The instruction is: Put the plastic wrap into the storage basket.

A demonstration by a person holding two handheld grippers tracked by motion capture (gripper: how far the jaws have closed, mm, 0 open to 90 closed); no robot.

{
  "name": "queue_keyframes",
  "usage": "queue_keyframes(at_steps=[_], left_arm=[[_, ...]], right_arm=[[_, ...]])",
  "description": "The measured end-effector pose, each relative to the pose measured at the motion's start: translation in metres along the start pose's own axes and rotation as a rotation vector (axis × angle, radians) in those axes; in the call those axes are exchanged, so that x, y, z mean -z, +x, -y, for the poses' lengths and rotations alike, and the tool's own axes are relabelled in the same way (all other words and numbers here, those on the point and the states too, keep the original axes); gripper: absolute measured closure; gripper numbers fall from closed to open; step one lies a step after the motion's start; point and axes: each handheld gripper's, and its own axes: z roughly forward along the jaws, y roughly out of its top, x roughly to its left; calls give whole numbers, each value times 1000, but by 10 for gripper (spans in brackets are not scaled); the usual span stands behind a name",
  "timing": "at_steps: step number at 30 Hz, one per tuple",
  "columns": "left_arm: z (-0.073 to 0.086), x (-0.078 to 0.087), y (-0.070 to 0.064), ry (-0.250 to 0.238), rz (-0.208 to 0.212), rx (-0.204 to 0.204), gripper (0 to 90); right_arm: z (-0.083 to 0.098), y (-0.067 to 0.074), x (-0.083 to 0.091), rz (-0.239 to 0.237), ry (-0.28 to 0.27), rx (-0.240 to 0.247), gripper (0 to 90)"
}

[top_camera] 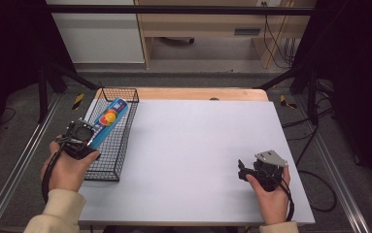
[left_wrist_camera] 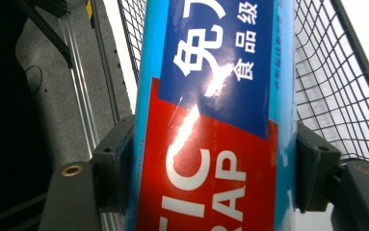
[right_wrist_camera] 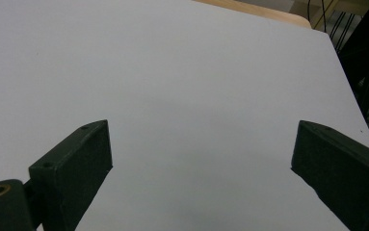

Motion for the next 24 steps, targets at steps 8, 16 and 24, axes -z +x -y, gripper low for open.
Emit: queue_keyframes(at_steps=[8, 16, 24], left_arm=[[-2, -8, 3, 32, 12, 28, 311], [-5, -12, 3, 73, 20, 41, 313], [-11, -20, -2, 109, 19, 22, 313]], right_arm=[[0, -1, 0, 1, 1, 1, 73], [1, -1, 0, 0, 6, 7, 73], [1, -1, 0, -5, 6, 3, 73]])
